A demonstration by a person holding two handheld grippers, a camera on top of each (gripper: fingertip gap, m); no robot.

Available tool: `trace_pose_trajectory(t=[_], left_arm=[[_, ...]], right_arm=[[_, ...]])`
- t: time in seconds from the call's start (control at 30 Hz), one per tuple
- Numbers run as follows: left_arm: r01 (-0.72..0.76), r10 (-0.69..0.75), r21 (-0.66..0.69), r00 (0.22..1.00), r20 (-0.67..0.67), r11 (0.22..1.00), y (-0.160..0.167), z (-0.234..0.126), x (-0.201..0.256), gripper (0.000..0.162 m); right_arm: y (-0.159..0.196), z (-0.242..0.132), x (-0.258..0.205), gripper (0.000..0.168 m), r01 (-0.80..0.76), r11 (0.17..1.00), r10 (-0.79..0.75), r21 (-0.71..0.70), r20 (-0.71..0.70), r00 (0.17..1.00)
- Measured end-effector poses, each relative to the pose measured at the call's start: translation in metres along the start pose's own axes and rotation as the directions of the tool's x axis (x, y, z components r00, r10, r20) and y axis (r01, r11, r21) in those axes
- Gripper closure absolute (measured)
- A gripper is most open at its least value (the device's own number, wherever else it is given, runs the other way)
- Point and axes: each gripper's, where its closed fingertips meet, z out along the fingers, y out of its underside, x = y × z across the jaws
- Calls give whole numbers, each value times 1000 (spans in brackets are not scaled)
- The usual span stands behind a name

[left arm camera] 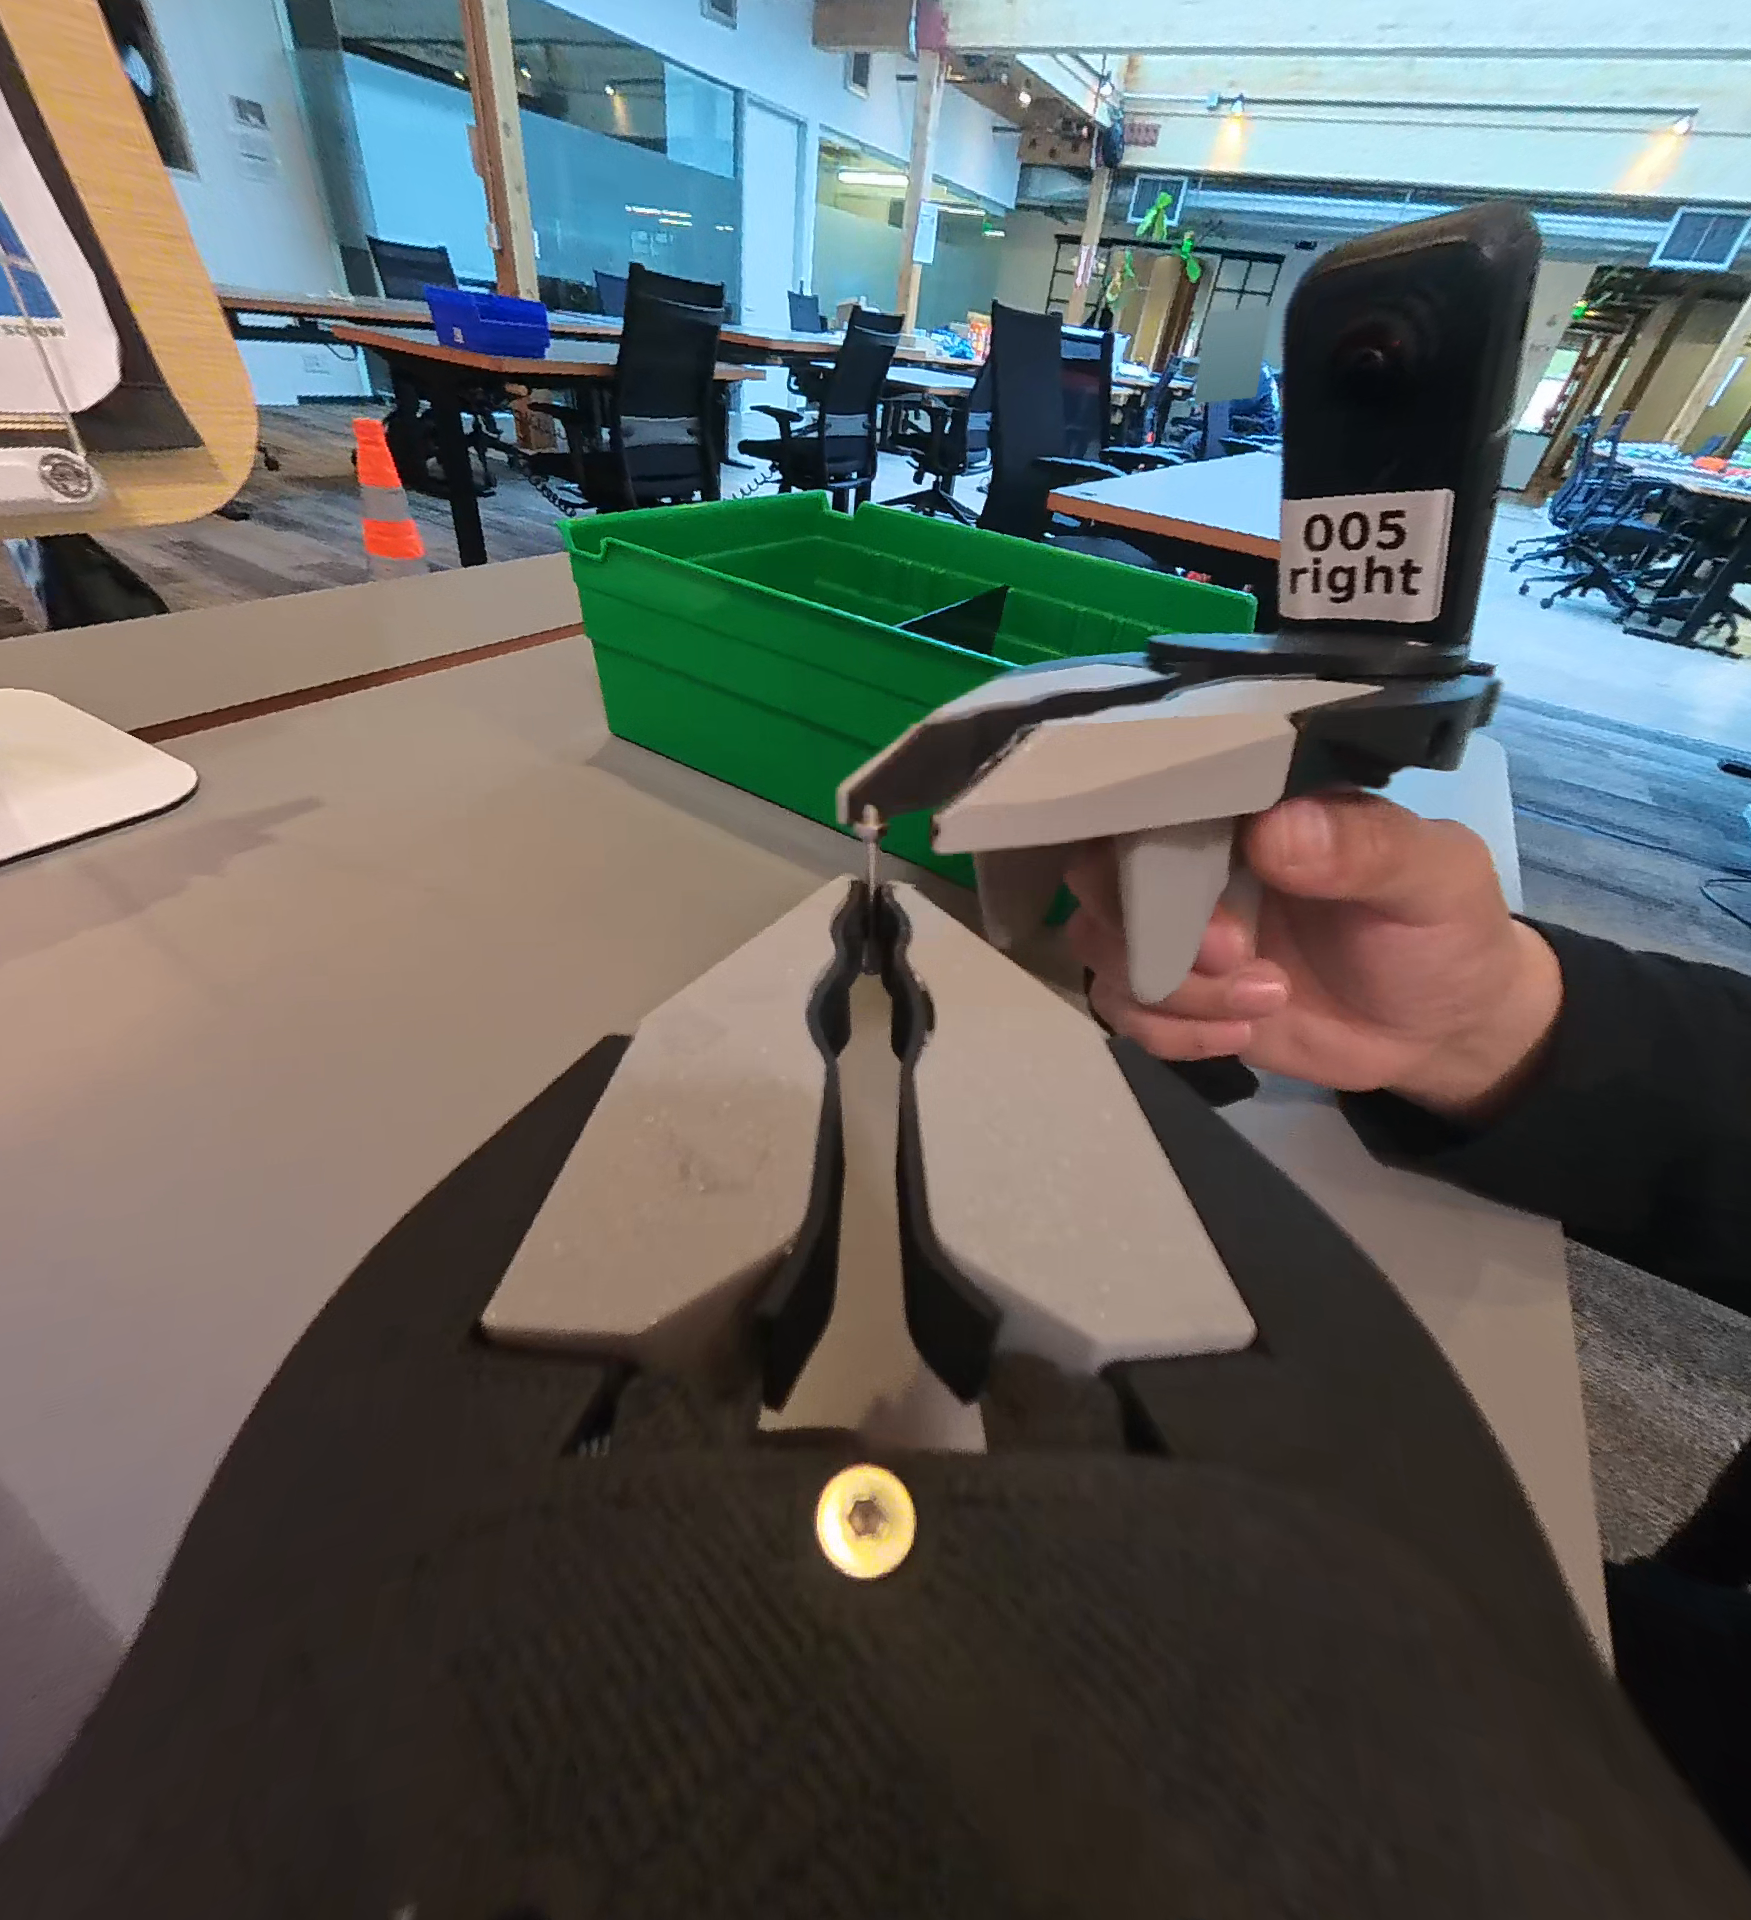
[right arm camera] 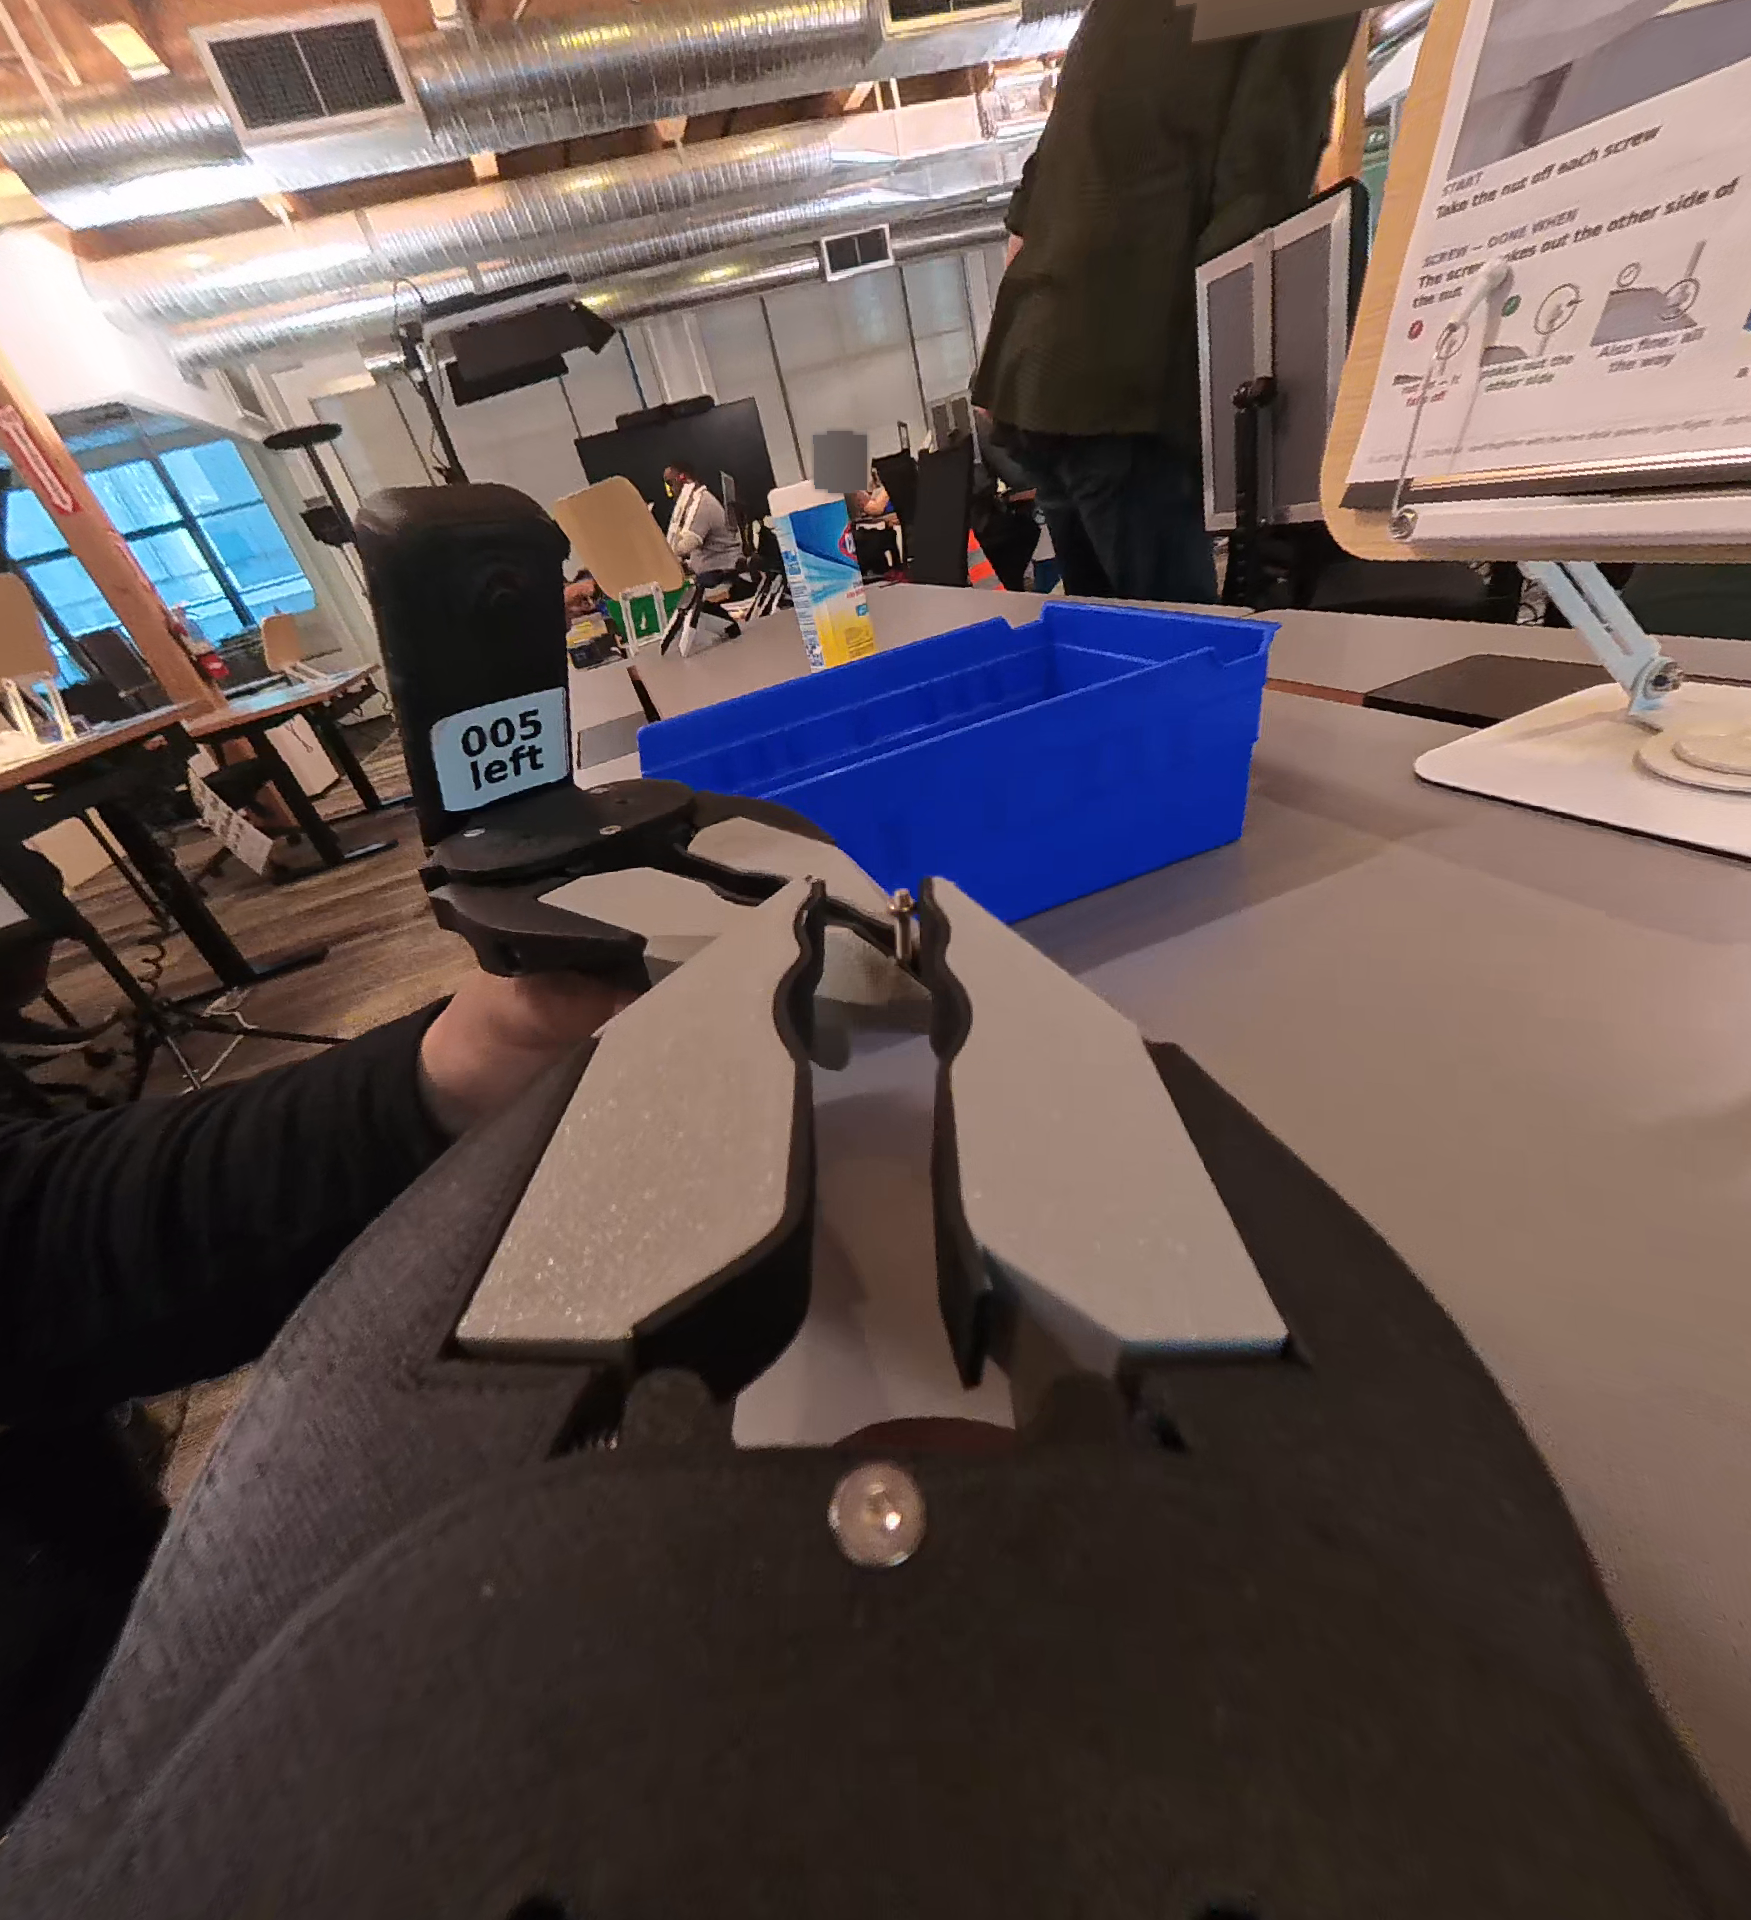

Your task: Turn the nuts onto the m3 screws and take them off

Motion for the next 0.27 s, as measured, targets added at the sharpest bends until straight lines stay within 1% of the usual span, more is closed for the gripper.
trace_pose_trajectory(t=[0.13,0.2,0.27], left_arm=[[-40,41,4,997,-59,999,-1,2,15,162],[-37,38,3,997,-68,999,-1,2,16,162],[-14,14,13,999,-44,1000,-3,1,10,162]], right_arm=[[7,7,-8,153,-8,999,10,-32,41,999],[5,6,-6,152,-23,999,24,-24,37,999],[0,1,-2,152,-27,1000,27,2,22,999]])
